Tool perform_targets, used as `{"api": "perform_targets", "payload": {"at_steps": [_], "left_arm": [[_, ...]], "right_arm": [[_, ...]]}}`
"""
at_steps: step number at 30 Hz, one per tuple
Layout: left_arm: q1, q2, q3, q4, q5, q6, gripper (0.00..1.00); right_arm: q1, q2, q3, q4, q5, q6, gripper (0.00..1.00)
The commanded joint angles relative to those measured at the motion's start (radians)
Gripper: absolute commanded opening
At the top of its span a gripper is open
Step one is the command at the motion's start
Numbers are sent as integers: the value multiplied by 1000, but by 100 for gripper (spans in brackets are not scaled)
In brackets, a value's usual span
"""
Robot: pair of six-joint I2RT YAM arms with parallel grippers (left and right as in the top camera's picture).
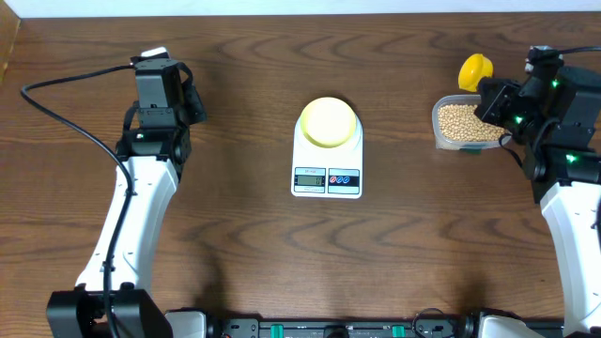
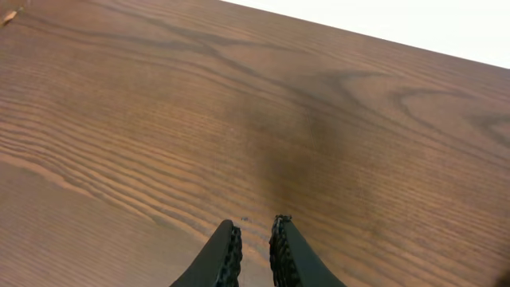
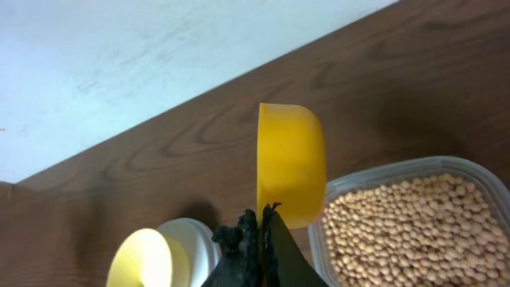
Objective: Scoop item into bowl and weigh 50g on scale
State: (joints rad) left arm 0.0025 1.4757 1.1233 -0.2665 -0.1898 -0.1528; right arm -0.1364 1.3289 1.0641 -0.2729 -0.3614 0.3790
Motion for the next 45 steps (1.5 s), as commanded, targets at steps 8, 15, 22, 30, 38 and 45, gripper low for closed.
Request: {"api": "perform_targets", "payload": {"at_steps": [8,15,22,30,38,45], "left_arm": [[-22,0,9,89,32,66,52],[-22,-59,9,13,165,-111,87],[-21,-155,9,-238,270,-53,87],[-22,-290,9,-460,653,324,88],[-22,-463,8,-658,549,515,98],[-22,-456,5,-644,558,521,98]], "right_arm": [[11,5,36,-30,-86,-214,1],[45,5,36,-68,-98,-352,1],[88,5,36,-97,-101,-396,1],[127,5,36,-126,-106,-395,1],[144,5,36,-145,-105,-395,1],[144,5,36,-181,-106,-395,1]]}}
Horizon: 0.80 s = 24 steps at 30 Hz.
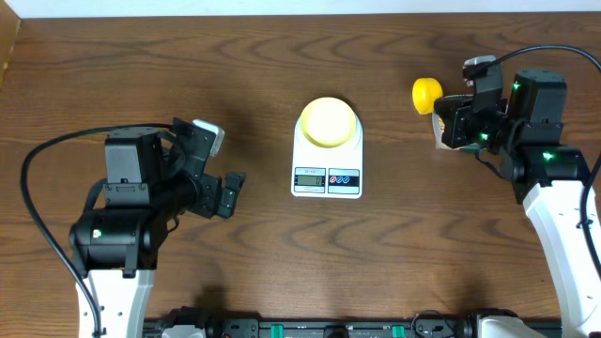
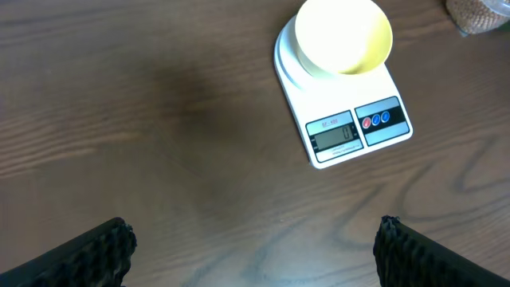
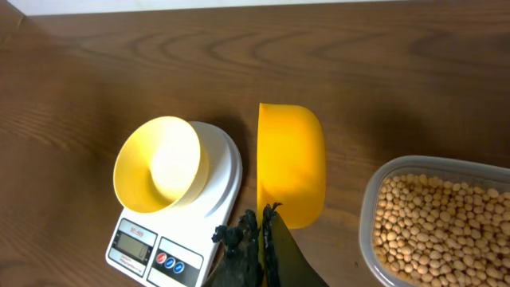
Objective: Scoop item into bowl and weigh 50g on scale
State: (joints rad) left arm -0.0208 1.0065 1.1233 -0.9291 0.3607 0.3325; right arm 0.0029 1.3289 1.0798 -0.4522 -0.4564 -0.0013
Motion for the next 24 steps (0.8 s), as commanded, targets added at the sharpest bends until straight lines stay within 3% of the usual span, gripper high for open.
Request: {"api": "perform_targets", "payload": {"at_steps": [1,3,7,24], "left_arm": [[2,16,5,26,31,71,98],[2,19,5,3,151,280,97],[6,28,5,19,177,393,98],[27,193,5,93,192,384,98]], "right_arm": [[5,5,21,-2,-11,-15,1],[5,4,21,-2,-11,-15,1],[5,4,21,0,-27,-15,1],[5,4,21,-1,-74,-39,1]]}}
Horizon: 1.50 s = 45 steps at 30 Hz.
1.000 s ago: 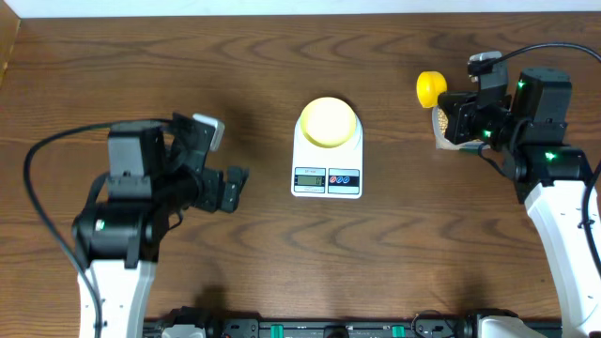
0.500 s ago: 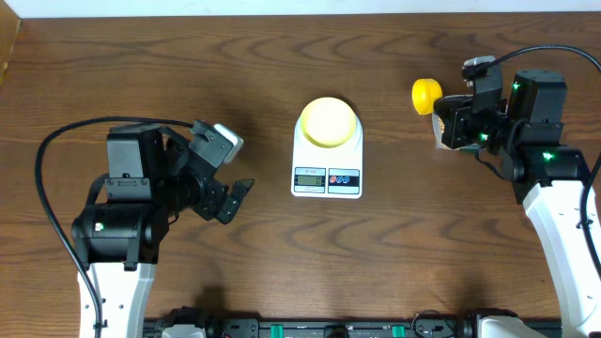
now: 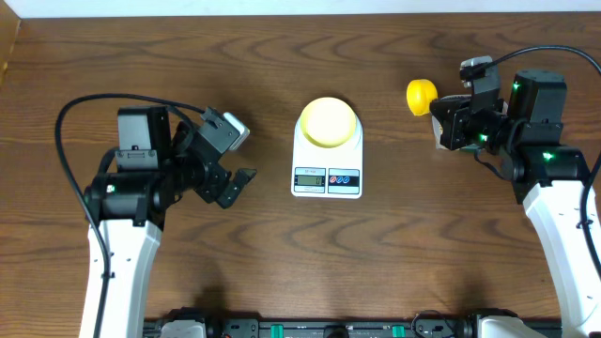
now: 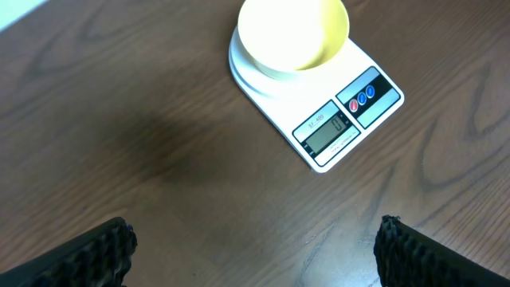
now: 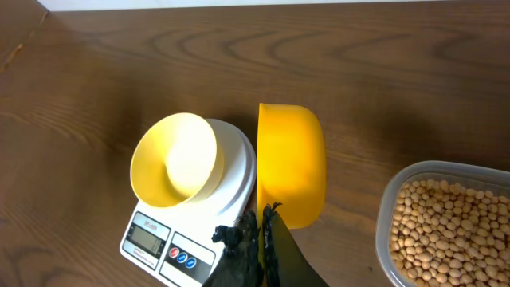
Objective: Scoop item into bowl and weigh 50g on scale
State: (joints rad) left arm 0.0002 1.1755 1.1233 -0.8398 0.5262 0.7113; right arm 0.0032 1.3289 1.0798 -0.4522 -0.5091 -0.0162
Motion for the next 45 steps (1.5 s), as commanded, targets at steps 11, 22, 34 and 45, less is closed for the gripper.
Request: {"api": "perform_targets", "payload": {"at_steps": [11,22,34,45], "left_arm": [[6,35,5,39,118,2,98],[6,35,5,38,117,-18,98],[6,35,5,92,117,-70,98],[6,35,5,105,118,-92,98]], "right_arm": [[4,4,21,-5,-21,-26,1],[4,4,21,-11,-21,-27,1],[4,4,21,-14,-23,-22,1],[4,4,21,-17,-23,-22,1]]}}
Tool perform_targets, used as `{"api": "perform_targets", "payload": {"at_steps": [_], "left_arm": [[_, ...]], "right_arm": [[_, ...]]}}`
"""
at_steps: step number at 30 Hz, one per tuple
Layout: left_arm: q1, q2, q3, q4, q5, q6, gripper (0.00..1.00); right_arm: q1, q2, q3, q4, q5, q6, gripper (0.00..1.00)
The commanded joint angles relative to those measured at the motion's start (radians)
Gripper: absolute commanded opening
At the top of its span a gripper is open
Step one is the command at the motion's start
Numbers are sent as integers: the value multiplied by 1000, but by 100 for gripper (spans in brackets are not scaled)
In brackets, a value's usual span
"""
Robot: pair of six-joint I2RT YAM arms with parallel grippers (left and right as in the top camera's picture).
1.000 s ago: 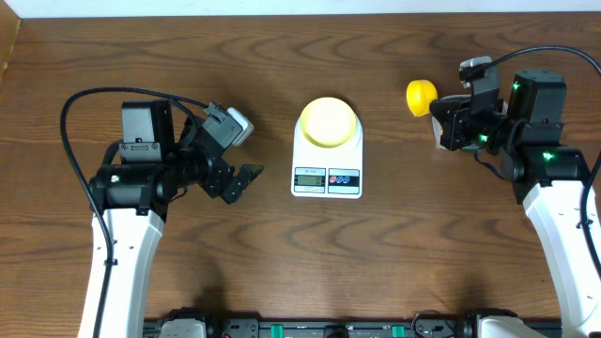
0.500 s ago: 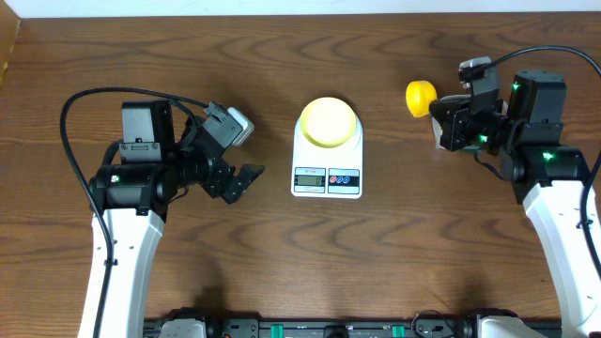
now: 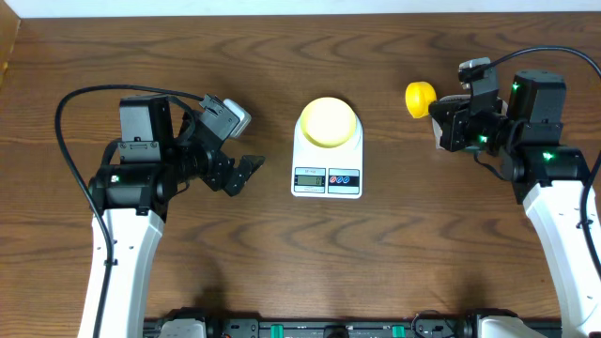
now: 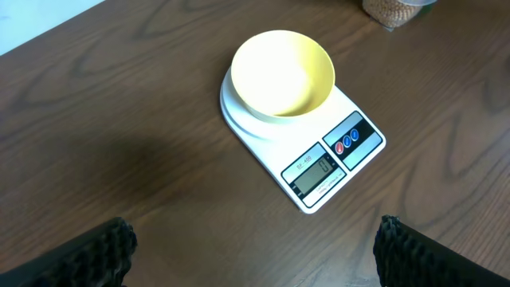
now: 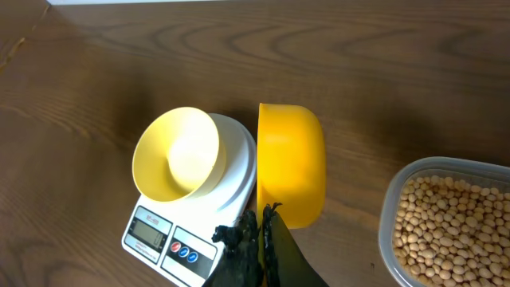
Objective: Scoop item into bowl and weigh 50g on scale
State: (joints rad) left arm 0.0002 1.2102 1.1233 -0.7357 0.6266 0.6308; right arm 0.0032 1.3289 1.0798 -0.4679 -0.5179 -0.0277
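A white scale (image 3: pixel 327 161) at the table's middle carries an empty yellow bowl (image 3: pixel 327 121), also seen in the left wrist view as the bowl (image 4: pixel 282 73) on the scale (image 4: pixel 319 163). My right gripper (image 5: pixel 261 222) is shut on a yellow scoop (image 5: pixel 291 174), which hangs sideways in the air right of the scale as the scoop (image 3: pixel 420 95). A clear tub of soybeans (image 5: pixel 446 219) sits below and right of it. My left gripper (image 3: pixel 246 175) stands wide open left of the scale, its fingers (image 4: pixel 96 247) far apart over bare wood.
The tub of soybeans (image 3: pixel 441 127) is mostly hidden under the right arm in the overhead view. A black cable (image 3: pixel 70 108) loops over the table's left side. The table's far edge (image 3: pixel 300 13) runs along the top.
My left gripper has shifted a little right, closer to the scale's left side. The right gripper and its scoop have barely moved.
At first my left gripper was shut at the far left and the right one held the scoop over the soybean tub. Then the left gripper stood open nearer the scale and the scoop hung left of the tub. Both have since edged toward the scale.
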Motion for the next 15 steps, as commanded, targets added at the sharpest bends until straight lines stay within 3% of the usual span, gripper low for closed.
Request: {"api": "perform_targets", "payload": {"at_steps": [1,15], "left_arm": [[6,0,5,1,18,-11,98],[5,0,5,-30,19,24,98]], "right_arm": [[4,4,21,-1,-14,-11,1],[4,4,21,-15,-13,-11,1]]}}
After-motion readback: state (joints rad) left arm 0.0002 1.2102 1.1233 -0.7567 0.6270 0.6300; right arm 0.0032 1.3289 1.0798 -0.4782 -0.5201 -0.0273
